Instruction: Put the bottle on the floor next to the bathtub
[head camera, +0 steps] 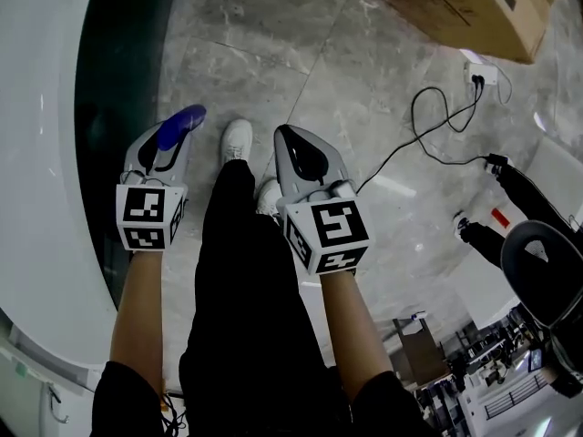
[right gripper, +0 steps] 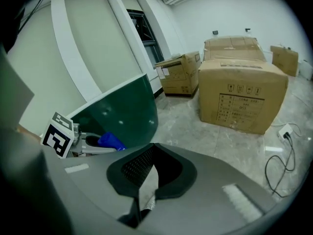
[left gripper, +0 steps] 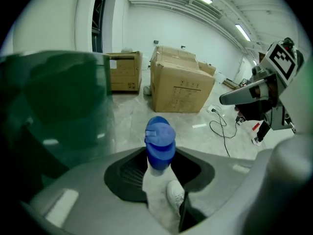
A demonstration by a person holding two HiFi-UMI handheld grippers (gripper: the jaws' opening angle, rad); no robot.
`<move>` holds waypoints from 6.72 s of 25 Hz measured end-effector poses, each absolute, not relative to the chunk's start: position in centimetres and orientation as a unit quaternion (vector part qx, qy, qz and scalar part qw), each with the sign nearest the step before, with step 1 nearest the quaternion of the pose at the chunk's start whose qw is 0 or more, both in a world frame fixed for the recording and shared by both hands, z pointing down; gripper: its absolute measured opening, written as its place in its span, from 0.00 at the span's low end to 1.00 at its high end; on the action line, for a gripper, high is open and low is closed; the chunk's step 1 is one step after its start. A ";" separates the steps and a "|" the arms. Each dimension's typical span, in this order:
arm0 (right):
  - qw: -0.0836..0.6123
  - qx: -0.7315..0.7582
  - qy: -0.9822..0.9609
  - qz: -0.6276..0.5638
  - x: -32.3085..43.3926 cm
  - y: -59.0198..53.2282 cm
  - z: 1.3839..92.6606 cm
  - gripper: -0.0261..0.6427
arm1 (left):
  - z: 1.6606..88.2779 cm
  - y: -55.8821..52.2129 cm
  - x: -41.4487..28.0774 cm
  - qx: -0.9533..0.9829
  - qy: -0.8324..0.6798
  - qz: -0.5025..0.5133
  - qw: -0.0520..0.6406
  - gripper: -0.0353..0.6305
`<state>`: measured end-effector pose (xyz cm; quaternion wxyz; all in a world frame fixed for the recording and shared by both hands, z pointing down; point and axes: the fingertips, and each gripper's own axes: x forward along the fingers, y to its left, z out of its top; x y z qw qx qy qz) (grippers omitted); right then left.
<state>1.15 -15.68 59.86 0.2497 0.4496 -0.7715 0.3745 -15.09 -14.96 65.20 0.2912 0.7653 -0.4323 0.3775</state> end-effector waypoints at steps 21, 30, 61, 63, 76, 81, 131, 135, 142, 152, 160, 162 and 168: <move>0.270 0.424 -0.760 0.412 0.7 -14.2 75.3 0.07 | 82.4 -15.1 -16.0 0.748 -0.435 0.401 0.302 0.28; 0.280 0.423 -0.751 0.423 0.9 -12.7 81.2 0.07 | 89.0 -14.7 -16.8 0.746 -0.431 0.412 0.297 0.28; 0.276 0.434 -0.742 0.430 1.2 -11.2 84.2 0.07 | 93.5 -13.5 -15.6 0.750 -0.427 0.424 0.274 0.28; 0.277 0.434 -0.742 0.430 1.4 -11.2 84.0 0.07 | 93.5 -13.5 -15.6 0.749 -0.425 0.427 0.275 0.28; 0.282 0.431 -0.744 0.425 1.4 -11.5 82.6 0.07 | 92.2 -13.3 -15.2 0.757 -0.412 0.429 0.270 0.31; 0.276 0.432 -0.748 0.422 1.5 -12.3 80.7 0.07 | 90.1 -14.1 -14.8 0.759 -0.415 0.423 0.269 0.31; 0.124 0.552 -0.784 0.255 6.7 -16.6 35.7 0.07 | 40.5 -17.8 -8.7 0.831 -0.455 0.288 0.141 0.05; 0.114 0.564 -0.783 0.238 8.8 -16.1 31.3 0.07 | 35.0 -17.8 -7.9 0.830 -0.476 0.257 0.133 0.05; 0.083 0.575 -0.787 0.210 10.1 -15.5 24.8 0.07 | 27.6 -17.2 -9.2 0.826 -0.504 0.231 0.098 0.05; 0.055 0.570 -0.801 0.174 10.4 -11.4 18.2 0.07 | 19.4 -13.2 -8.8 0.834 -0.513 0.198 0.051 0.05; 0.040 0.564 -0.813 0.138 10.6 -8.9 14.0 0.07 | 14.1 -10.7 -8.2 0.837 -0.523 0.160 0.008 0.05; 0.035 0.565 -0.814 0.129 10.7 -8.2 13.1 0.07 | 13.1 -9.8 -7.9 0.840 -0.521 0.152 0.000 0.05; 0.024 0.563 -0.820 0.104 11.0 -6.4 9.6 0.06 | 9.0 -7.7 -6.8 0.843 -0.521 0.132 -0.017 0.05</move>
